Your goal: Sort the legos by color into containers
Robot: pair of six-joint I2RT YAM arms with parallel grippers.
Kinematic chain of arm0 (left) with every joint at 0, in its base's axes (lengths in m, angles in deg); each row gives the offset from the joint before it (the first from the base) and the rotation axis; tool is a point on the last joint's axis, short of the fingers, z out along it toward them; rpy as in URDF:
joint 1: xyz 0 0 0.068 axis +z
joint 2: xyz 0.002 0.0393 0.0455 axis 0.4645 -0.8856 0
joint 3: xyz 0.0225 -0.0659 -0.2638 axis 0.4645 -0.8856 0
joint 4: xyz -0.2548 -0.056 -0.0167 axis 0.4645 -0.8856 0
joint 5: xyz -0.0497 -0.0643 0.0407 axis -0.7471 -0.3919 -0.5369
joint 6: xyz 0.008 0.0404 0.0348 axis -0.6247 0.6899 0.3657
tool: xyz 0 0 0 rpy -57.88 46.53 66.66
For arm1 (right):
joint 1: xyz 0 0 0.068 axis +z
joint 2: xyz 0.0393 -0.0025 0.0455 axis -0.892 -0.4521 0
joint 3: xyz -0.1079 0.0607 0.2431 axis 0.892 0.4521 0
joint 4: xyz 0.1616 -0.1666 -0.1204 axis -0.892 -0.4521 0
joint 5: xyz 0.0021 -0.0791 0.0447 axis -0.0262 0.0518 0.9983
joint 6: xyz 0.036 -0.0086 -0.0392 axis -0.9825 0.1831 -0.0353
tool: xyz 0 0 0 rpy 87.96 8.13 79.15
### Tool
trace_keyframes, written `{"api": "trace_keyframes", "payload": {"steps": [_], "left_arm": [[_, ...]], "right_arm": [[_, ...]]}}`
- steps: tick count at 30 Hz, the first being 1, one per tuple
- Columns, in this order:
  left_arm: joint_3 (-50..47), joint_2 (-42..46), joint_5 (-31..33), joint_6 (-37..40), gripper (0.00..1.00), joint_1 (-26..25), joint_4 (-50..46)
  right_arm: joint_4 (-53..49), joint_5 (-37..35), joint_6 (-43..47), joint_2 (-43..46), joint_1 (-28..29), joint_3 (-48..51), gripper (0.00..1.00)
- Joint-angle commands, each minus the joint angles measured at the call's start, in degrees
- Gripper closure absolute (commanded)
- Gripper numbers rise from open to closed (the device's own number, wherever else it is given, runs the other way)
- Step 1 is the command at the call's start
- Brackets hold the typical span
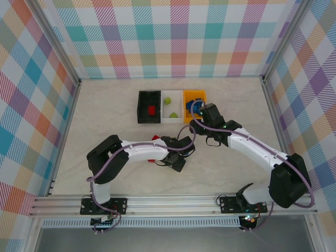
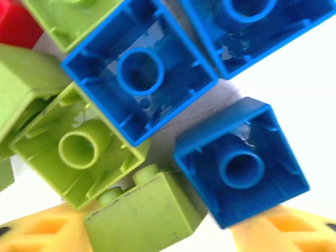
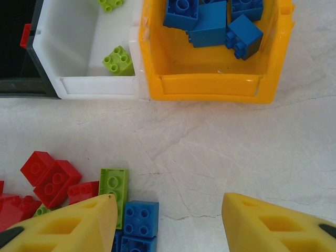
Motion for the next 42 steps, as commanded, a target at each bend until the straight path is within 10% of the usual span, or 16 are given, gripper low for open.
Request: {"api": "trace_keyframes", "payload": {"steps": [1, 20, 30, 42], "left_arm": [[0.31, -0.88, 2.74, 0.19, 0.46, -0.13, 2.21], [-5.78, 12.67, 4.87, -4.12, 0.56, -0.18, 1.95], [-5.66, 9.24, 2.12, -3.69, 0.2, -0.22, 0.83], [-4.18, 1.85, 3.04, -2.72, 0.38, 0.91, 2.78]], "right_arm": [[2.21, 0.51, -0.5, 0.26, -0.38, 0.29, 0.45], [3.56, 1.49, -1.4, 0.06, -0.38, 1.34, 0.45], [3.92, 1.24, -1.55, 0.53, -0.38, 2.13, 0.44], [3.99, 1.31, -1.21, 0.84, -0.56, 1.69, 0.44]]}}
